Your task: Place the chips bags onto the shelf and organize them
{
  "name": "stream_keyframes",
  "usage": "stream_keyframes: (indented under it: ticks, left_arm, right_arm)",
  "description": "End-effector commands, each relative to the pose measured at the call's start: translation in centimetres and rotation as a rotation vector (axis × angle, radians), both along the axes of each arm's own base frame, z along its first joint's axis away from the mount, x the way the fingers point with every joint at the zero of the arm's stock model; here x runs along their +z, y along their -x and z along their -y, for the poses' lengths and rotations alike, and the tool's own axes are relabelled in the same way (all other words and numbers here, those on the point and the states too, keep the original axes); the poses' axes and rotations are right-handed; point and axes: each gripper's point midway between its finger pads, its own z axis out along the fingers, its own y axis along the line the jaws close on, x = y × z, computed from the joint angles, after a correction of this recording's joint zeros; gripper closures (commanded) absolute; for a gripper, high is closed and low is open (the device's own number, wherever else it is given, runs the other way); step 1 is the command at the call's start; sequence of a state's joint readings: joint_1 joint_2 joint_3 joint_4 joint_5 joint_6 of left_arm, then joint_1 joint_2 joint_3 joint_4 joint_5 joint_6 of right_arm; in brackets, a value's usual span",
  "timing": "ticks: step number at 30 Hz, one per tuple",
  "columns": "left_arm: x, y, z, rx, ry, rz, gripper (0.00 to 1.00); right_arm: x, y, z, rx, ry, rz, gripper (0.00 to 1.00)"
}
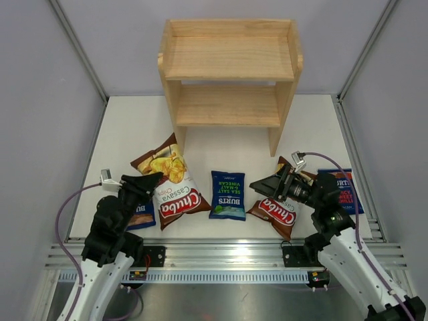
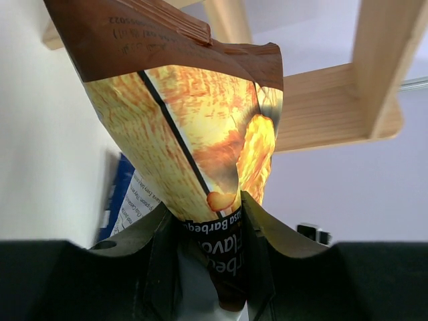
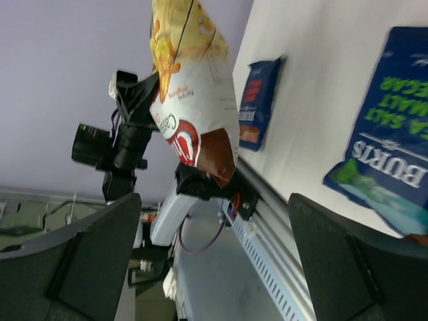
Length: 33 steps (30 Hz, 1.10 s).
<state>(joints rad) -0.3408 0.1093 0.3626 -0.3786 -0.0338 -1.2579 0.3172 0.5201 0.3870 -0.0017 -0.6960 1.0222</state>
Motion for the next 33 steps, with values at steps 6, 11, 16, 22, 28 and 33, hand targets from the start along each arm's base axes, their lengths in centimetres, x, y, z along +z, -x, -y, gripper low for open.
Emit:
stream_keyframes:
  ticks: [6, 11, 16, 22, 28, 33]
  left_arm:
    - [10.3, 2.9, -0.6, -0.019, 0.189, 0.213, 0.78]
    - [13.2, 4.1, -1.8, 0.021, 0.208, 0.269, 0.78]
    - [13.8, 4.5, -2.1, 0.030, 0.218, 0.273, 0.78]
    - [14.3, 5.1, -2.0, 0.011, 0.226, 0.276, 0.79]
    - [15.0, 5.7, -1.6, -0.022, 0.241, 0.293, 0.78]
    - [15.1, 5.9, -0.2, -0.099, 0.250, 0.286, 0.77]
  right_arm:
    - [5.0, 1.1, -6.2, 0.047, -0.137, 0.200, 0.01]
    - [6.1, 5.1, -12.4, 0.217, -0.115, 0.298, 0.00]
    - [7.8, 7.1, -16.1, 0.266, -0.129, 0.430, 0.01]
    - [9.0, 7.2, -18.0, 0.252, -0.132, 0.497, 0.01]
    - [9.6, 6.7, -19.1, 0.245, -0.113, 0.532, 0.01]
    - [9.4, 6.5, -19.3, 0.237, -0.098, 0.554, 0.07]
